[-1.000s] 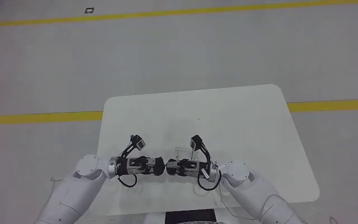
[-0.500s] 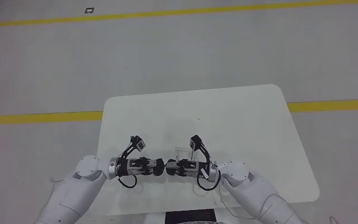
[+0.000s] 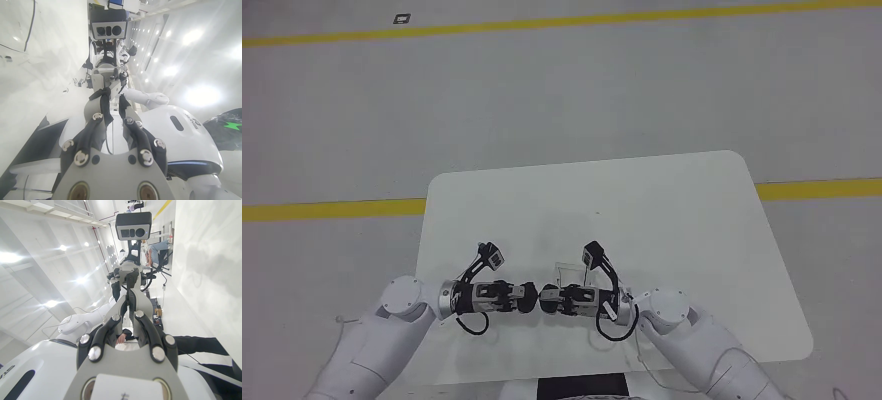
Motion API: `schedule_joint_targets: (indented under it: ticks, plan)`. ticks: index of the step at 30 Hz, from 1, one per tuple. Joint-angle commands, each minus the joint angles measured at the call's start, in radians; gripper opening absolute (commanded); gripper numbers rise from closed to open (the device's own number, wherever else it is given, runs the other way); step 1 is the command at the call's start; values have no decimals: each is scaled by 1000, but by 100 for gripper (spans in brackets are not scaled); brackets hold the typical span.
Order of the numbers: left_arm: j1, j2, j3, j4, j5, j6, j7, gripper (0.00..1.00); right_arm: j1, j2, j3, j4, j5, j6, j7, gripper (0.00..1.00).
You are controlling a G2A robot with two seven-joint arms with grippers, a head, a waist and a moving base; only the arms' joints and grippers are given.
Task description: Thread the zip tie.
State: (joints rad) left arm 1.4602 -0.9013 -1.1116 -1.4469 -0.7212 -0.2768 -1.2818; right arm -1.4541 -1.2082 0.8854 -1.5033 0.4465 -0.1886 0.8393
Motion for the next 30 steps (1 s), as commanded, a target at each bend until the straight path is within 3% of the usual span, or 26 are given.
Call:
schedule_joint_targets:
  ticks: [1,8,16,17,18,30]
  plan:
    - [-1,0,2,1,0,1,0,11,0,0,0,-1,1,-1,0,0]
    - [-5,1,7,5,0,0,1,0,0,2,-1,-3,2,0,0,0]
    - [-8,1,13,8,1,0,1,0,0,3,-1,-5,8,-1,-3,0]
    - [-9,1,13,9,1,-1,1,0,0,3,0,-6,11,-1,-5,26]
    - [-9,2,13,10,0,-1,1,0,-1,3,2,-6,14,-1,-7,100]
    - [13,13,-31,20,-21,-31,3,0,-48,24,67,-13,-12,-61,-21,100]
